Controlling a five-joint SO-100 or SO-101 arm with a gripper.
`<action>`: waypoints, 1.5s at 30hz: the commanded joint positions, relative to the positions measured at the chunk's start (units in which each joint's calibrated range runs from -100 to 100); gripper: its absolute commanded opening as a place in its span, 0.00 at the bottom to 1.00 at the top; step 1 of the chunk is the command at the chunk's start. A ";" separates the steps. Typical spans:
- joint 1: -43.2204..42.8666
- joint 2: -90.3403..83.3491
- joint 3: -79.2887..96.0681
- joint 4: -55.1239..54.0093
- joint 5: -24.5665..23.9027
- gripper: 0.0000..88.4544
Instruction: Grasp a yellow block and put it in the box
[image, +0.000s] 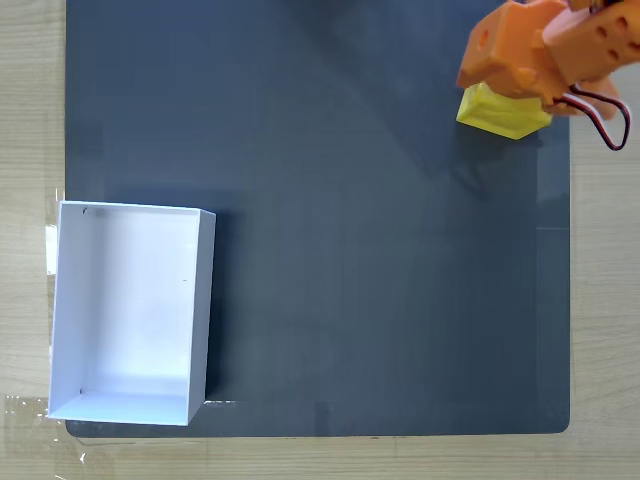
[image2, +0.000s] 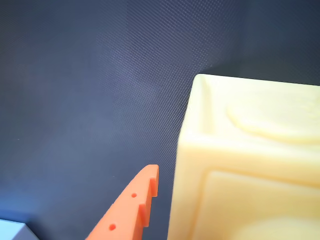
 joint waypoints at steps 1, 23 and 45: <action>0.15 0.47 -2.21 -1.43 0.15 0.66; -0.02 -1.82 -2.49 -1.61 -1.32 0.26; 19.09 -24.78 -4.38 -12.69 -1.48 0.25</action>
